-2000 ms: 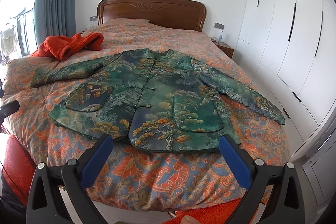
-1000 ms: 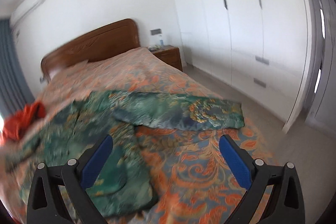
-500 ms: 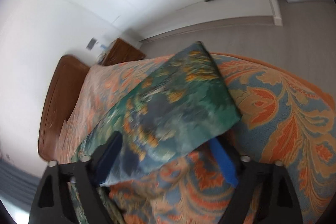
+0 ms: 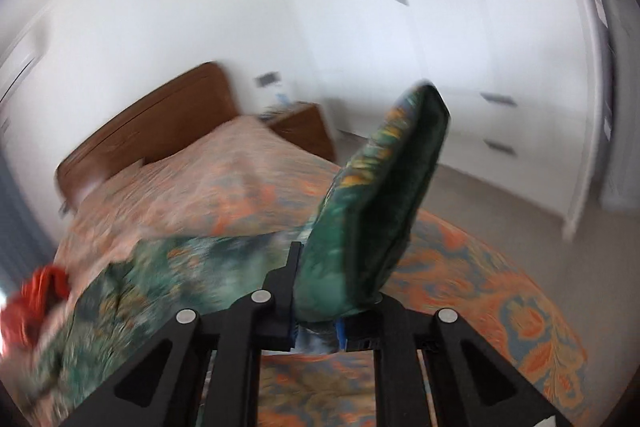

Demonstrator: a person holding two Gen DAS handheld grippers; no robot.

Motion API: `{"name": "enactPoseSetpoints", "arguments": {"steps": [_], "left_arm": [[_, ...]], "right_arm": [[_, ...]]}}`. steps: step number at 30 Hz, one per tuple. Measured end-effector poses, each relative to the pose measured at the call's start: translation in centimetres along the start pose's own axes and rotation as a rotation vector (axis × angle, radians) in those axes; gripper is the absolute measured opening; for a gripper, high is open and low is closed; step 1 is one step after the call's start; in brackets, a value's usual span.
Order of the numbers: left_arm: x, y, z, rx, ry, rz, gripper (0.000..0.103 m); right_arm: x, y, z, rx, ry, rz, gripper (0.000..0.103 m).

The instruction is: Fold large clothes

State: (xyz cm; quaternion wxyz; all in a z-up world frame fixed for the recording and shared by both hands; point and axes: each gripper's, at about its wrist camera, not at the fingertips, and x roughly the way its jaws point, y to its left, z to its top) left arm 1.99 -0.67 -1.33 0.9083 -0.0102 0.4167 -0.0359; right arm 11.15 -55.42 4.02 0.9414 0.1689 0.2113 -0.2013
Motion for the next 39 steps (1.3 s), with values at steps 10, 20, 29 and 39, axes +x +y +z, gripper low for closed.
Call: {"name": "enactPoseSetpoints", "arguments": {"steps": [10,20,29,39], "left_arm": [[-0.8,1.8,-1.1,-0.031,-0.011,0.033,0.103],[-0.4,3.6,-2.3,-0.079,0.011,0.064,0.103],[1.6,1.8,-1.0,-0.049,0.052,-0.042,0.103],[9.7,-8.9,8.7,0.101,0.148,-0.519,0.102]], "right_arm": [[-3.3,19.9,-6.2,-0.413,0.046,0.287,0.013],[1.7,26.2,-18.0,-0.585,0.368,0.299,0.064],[-5.4,24.1,-20.5,-0.580,0.328,0.427,0.069],[-14.7,15.1,-22.1,-0.343,0.212,0.331,0.074]]}}
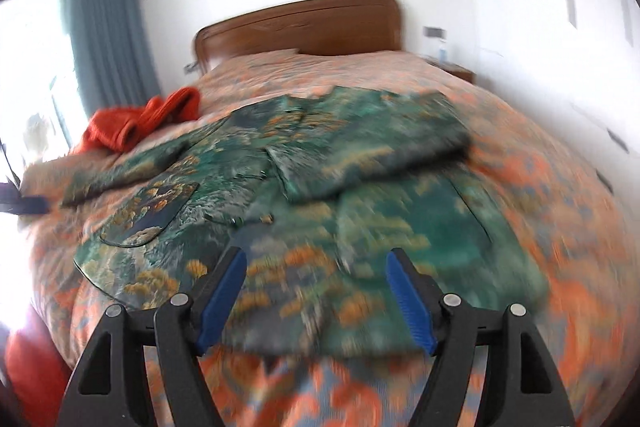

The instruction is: Fold large clothes

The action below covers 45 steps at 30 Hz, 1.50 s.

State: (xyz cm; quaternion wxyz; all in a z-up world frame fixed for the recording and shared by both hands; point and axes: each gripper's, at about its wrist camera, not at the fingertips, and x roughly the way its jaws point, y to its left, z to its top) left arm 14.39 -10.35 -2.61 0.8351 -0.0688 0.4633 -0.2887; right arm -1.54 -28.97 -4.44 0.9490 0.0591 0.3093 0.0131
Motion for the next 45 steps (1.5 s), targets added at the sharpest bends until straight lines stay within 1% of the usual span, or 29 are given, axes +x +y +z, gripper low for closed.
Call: {"name": "enactPoseSetpoints", "arguments": {"steps": [2,4,6,8,9,10,11,12,14,15,16,18,19,22,25,26,28,30,33,35,38,39,40,43,45], "left_arm": [[4.0,-0.3,2.5,-0.003,0.054,-0.047,0.102],[8.2,-0.2,4.7,-0.024,0.117,-0.061,0.102],[11.9,-0.1,6.3,-0.032,0.158,-0.030,0.102],[14.5,0.3,7.2,-0.059,0.185,0.009,0.098],[15.7,0.5,7.5,-0.079,0.197,0.017,0.094],[17.0,0.7,7.8,-0.102,0.216,0.024,0.086],[17.7,1.0,8.0,-0.121,0.232,0.033,0.084],[18.7,1.2,8.1,-0.138,0.249,0.048,0.079],[19.3,1.1,8.1,-0.147,0.248,0.094,0.058],[19.3,0.9,8.2,-0.145,0.248,0.103,0.028],[19.1,0.7,8.4,-0.145,0.249,0.107,0.016],[18.5,0.4,9.6,-0.122,0.223,0.123,0.012],[17.8,0.0,10.7,-0.088,0.192,0.151,0.011],[16.2,-0.2,14.4,-0.023,0.101,0.233,0.011],[14.5,1.0,17.9,-0.019,0.017,0.290,0.011],[14.4,1.6,19.2,-0.017,-0.010,0.316,0.011],[15.1,2.9,20.8,-0.020,-0.033,0.359,0.011],[16.8,4.0,21.4,-0.028,-0.026,0.390,0.011],[20.2,6.4,21.0,-0.063,0.031,0.426,0.013],[22.2,7.2,20.5,-0.070,0.064,0.449,0.017],[23.3,7.8,19.2,-0.065,0.077,0.463,0.027],[23.4,7.8,18.9,-0.062,0.072,0.468,0.037],[23.4,7.7,18.6,-0.055,0.067,0.470,0.049],[22.8,7.5,18.2,-0.040,0.054,0.483,0.069],[22.0,7.5,17.8,-0.040,0.050,0.466,0.071]], "right_arm": [[-1.4,-0.6,-1.0,0.053,-0.010,-0.006,0.074],[-2.4,-0.9,-1.7,0.070,-0.020,-0.014,0.074],[-3.2,-1.1,-2.3,0.066,-0.023,-0.020,0.074],[-3.6,-1.3,-2.6,0.061,-0.025,-0.023,0.074],[-3.8,-1.4,-2.8,0.064,-0.026,-0.021,0.074],[-3.8,-1.6,-2.9,0.070,-0.024,-0.015,0.074],[-3.8,-1.7,-3.1,0.076,-0.019,-0.008,0.074],[-3.7,-1.8,-3.3,0.083,-0.015,-0.002,0.074],[-3.3,-2.0,-3.7,0.094,-0.001,0.010,0.074],[-3.2,-2.0,-3.9,0.097,0.002,0.013,0.074],[-3.2,-2.0,-4.1,0.098,0.004,0.017,0.074],[-3.2,-1.9,-4.3,0.097,0.001,0.020,0.074],[-3.2,-1.8,-4.4,0.093,-0.002,0.022,0.074],[-3.4,-1.8,-4.7,0.088,-0.014,0.019,0.074],[-3.3,-2.1,-4.8,0.104,-0.012,0.020,0.074],[-3.2,-2.2,-4.8,0.109,-0.011,0.022,0.074],[-3.0,-2.4,-4.9,0.115,-0.006,0.019,0.074],[-2.8,-2.6,-5.0,0.123,0.000,0.018,0.074],[-2.3,-3.0,-5.3,0.138,0.020,0.017,0.074],[-2.0,-3.2,-5.4,0.150,0.037,0.018,0.074],[-1.6,-3.5,-5.6,0.162,0.053,0.016,0.074],[-1.5,-3.6,-5.6,0.166,0.058,0.016,0.074],[-1.3,-3.8,-5.6,0.171,0.062,0.016,0.074],[-0.8,-4.0,-5.5,0.183,0.082,0.023,0.074],[-0.6,-4.2,-4.9,0.183,0.089,0.039,0.074]]}}
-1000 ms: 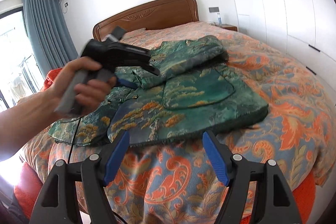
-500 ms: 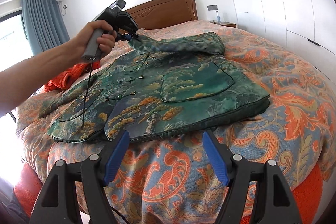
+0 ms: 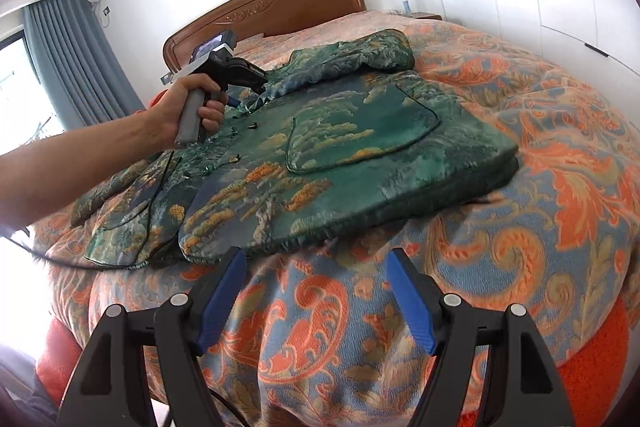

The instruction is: Fold large clothes

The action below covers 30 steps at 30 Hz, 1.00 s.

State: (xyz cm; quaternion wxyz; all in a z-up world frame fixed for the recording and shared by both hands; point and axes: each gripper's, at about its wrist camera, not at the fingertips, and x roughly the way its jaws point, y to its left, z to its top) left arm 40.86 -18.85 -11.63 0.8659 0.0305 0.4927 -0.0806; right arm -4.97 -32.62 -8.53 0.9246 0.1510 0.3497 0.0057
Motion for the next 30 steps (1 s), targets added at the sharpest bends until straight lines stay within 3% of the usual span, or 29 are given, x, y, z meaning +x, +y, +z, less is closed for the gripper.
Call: {"name": "enactPoseSetpoints", "arguments": {"steps": [3,8,11,14,17,21,25,28,30], "left_arm": [[-1.3,0.6,-1.0,0.006,-0.002,-0.030,0.072],[-6.0,2.0,-4.4,0.056,-0.045,-0.061,0.076],[-10.4,3.1,-8.5,0.080,-0.077,-0.088,0.081],[-13.3,4.3,-12.5,0.069,-0.075,-0.135,0.084],[-14.8,5.8,-15.6,0.029,-0.051,-0.163,0.084],[-15.7,7.9,-19.4,-0.035,-0.026,-0.156,0.084],[-15.6,9.5,-22.1,-0.086,-0.001,-0.134,0.084],[-15.7,10.2,-23.0,-0.130,0.009,-0.167,0.084],[-16.1,10.3,-23.2,-0.133,-0.004,-0.174,0.084]], "right_arm": [[0.1,-0.5,3.5,-0.019,-0.009,0.040,0.074],[2.8,-2.5,14.7,-0.044,0.005,0.047,0.074],[8.3,-3.1,21.6,-0.084,0.102,0.040,0.074],[15.1,-4.5,27.1,-0.048,0.083,0.018,0.074],[22.3,-5.7,29.3,-0.061,0.113,-0.032,0.074],[29.6,-7.2,27.5,-0.109,0.243,-0.117,0.074],[31.4,-6.7,25.9,-0.183,0.311,-0.157,0.075],[31.4,-6.2,27.2,-0.202,0.366,-0.157,0.075],[30.7,-5.8,29.4,-0.208,0.336,-0.143,0.075]]}}
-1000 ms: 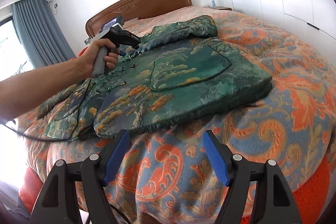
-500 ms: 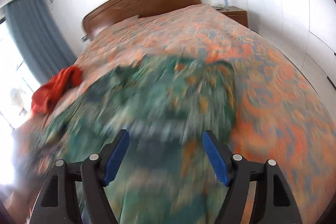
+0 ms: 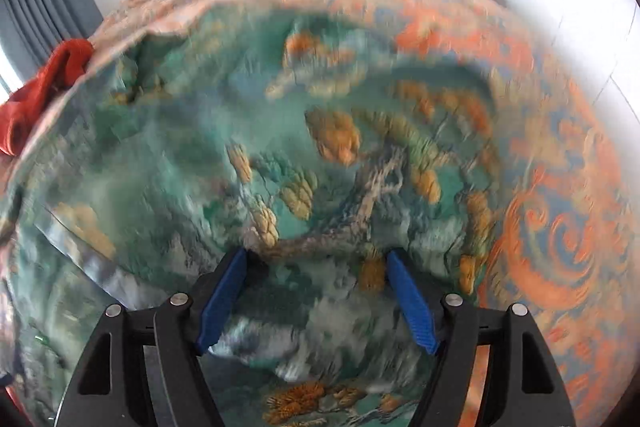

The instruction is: Fold large clothes

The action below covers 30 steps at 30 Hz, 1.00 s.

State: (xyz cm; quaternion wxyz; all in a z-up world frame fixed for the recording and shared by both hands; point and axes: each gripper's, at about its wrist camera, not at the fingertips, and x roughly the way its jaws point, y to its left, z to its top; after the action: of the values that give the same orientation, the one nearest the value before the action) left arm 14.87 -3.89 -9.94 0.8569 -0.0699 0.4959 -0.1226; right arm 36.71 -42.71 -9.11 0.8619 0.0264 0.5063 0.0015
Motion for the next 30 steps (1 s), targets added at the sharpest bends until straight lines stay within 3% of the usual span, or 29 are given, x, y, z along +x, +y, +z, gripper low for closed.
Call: {"name": "enactPoseSetpoints", "arguments": {"steps": [4,7,9,13,18,21,23,26,30], "left_arm": [[-0.4,-0.9,0.3,0.033,-0.028,0.011,0.084],[-0.5,-1.2,0.3,0.036,-0.037,0.003,0.084],[-0.3,-1.2,0.0,0.044,-0.032,0.009,0.084],[-0.1,-1.3,-1.1,0.074,-0.021,0.036,0.084],[-0.3,-1.4,-2.4,0.090,-0.012,0.040,0.084],[-1.6,-1.7,-2.6,0.104,-0.050,0.030,0.084],[-2.6,-1.7,-2.7,0.114,-0.084,0.046,0.088],[-3.8,-1.5,-2.8,0.105,-0.133,0.079,0.095],[-5.6,-0.8,-3.7,0.068,-0.233,0.132,0.097]], "right_arm": [[-2.5,-1.5,3.6,0.078,-0.146,-0.013,0.075],[-1.3,-2.7,5.9,0.121,-0.185,-0.039,0.075],[1.1,-2.9,6.6,0.136,-0.163,-0.080,0.075],[6.8,-3.0,5.9,0.173,-0.006,-0.116,0.075],[7.6,-2.9,6.0,0.149,0.024,-0.117,0.075],[5.8,-2.6,6.4,0.138,-0.011,-0.138,0.075],[3.4,-1.7,5.8,0.127,-0.080,-0.153,0.075],[-0.7,-0.5,3.5,0.133,-0.178,-0.114,0.075],[-5.4,1.8,-1.6,0.129,-0.236,-0.057,0.075]]}}
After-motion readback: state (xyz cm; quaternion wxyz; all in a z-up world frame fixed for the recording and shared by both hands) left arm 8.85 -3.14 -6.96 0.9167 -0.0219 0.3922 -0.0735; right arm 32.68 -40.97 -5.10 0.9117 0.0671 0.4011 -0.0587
